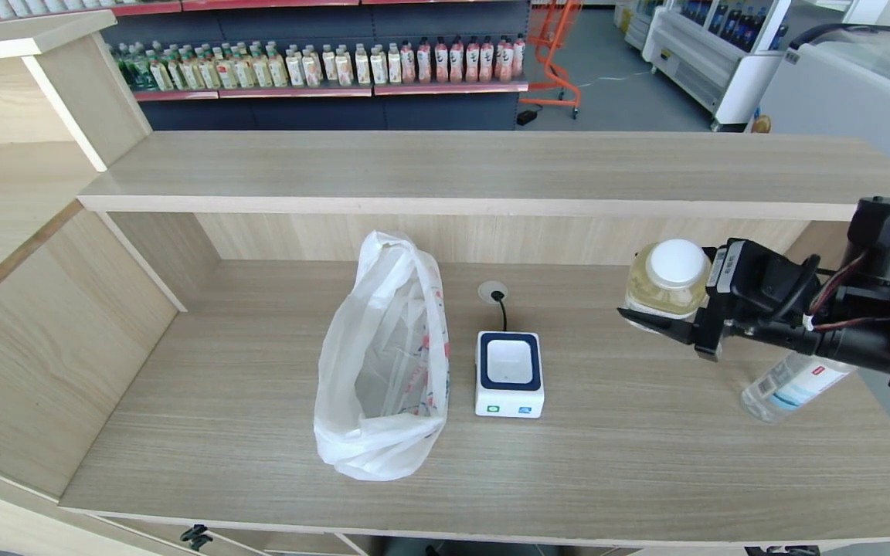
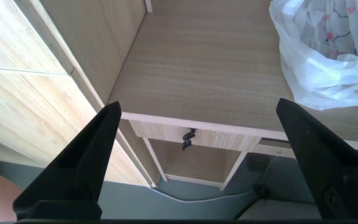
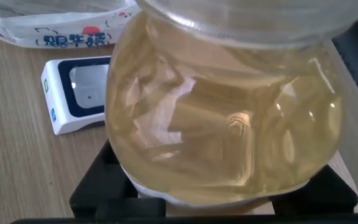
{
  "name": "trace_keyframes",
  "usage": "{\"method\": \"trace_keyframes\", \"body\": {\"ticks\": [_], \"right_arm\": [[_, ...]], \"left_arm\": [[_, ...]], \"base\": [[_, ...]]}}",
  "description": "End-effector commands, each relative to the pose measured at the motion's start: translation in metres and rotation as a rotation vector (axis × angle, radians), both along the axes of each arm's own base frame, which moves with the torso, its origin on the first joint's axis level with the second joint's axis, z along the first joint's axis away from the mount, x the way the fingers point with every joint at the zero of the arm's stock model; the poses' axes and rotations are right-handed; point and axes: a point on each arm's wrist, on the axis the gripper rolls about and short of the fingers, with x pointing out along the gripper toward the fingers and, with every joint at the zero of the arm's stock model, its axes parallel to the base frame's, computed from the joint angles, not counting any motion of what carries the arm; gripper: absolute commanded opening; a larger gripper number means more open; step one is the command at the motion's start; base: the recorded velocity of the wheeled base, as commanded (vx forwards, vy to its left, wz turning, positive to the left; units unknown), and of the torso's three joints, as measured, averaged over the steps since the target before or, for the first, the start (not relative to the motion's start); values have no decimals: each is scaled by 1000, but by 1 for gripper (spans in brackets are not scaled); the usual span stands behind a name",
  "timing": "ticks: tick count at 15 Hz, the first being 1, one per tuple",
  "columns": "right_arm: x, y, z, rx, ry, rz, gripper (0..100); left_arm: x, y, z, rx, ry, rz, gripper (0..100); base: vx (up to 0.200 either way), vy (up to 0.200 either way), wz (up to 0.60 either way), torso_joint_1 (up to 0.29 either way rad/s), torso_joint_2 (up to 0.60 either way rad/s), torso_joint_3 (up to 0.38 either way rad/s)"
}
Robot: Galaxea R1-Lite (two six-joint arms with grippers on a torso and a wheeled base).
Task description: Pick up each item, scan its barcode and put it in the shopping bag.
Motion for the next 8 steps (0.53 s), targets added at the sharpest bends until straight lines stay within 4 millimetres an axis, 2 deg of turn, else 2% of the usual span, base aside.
{"method": "trace_keyframes", "body": {"ticks": [1,3,6,8], "right_arm": [[-2,0,1,1,-5,0,0],[1,1,-3,-2,9,11,0],[18,5,-3,7,11,33,0],[23,13,-6,32,42,76,0]], "left_arm": [[0,0,0,0,0,1,100],[0,0,0,2,0,1,100],[0,0,0,2,0,1,100],[0,0,0,0,0,1,100]], "base": [[0,0,0,0,0,0],[0,0,0,0,0,0],[0,200,0,-4,-1,2],[0,0,0,0,0,0]]}}
